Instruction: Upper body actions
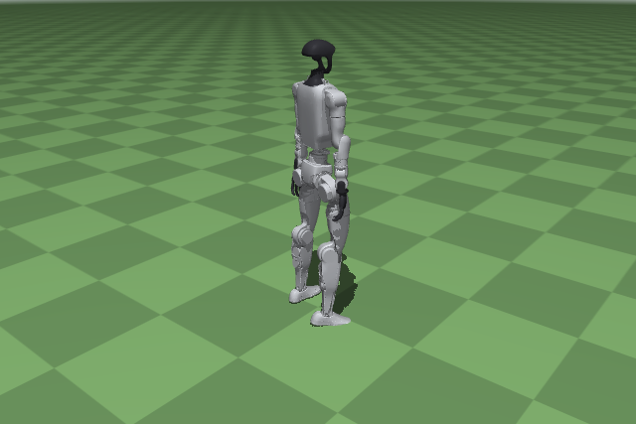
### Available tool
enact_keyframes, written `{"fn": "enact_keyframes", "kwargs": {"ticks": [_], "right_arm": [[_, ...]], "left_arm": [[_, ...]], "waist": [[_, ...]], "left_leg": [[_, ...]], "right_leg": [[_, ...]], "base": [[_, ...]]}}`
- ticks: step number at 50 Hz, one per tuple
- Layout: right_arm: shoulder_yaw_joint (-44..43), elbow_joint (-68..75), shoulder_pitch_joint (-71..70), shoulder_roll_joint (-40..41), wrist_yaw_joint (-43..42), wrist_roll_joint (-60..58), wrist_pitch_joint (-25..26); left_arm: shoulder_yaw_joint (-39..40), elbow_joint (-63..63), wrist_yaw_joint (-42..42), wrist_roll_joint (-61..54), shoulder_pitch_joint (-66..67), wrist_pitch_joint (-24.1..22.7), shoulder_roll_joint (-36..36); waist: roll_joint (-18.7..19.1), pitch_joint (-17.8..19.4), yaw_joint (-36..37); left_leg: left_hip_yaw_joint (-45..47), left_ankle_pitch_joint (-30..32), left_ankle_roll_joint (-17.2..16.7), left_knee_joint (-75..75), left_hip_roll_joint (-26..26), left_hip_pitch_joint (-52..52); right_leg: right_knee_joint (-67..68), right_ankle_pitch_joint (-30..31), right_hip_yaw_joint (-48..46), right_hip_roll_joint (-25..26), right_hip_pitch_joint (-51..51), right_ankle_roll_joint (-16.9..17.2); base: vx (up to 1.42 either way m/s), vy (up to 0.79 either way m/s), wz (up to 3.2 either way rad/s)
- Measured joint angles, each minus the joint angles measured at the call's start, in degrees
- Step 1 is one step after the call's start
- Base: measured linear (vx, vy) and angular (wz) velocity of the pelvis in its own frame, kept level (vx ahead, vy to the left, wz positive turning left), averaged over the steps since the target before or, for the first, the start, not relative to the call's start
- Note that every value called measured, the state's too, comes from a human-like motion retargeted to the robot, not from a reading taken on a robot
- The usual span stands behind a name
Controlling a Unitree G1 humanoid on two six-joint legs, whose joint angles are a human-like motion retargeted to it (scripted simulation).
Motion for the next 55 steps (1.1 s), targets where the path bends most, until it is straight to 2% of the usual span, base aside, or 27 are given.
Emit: {"fn": "enact_keyframes", "kwargs": {"ticks": [55], "right_arm": [[-0.02,0.52,-0.46,-0.11,0.65,0.20,0.03]], "left_arm": [[-0.73,0.48,-0.02,0.06,-0.27,-0.04,0.19]], "waist": [[-0.23,0.06,0.30]], "left_leg": [[-0.10,0.00,0.00,0.18,-0.29,0.19]], "right_leg": [[-0.11,0.04,-0.24,0.15,0.30,-0.49]], "base": [[0.00,0.00,0.00]]}}
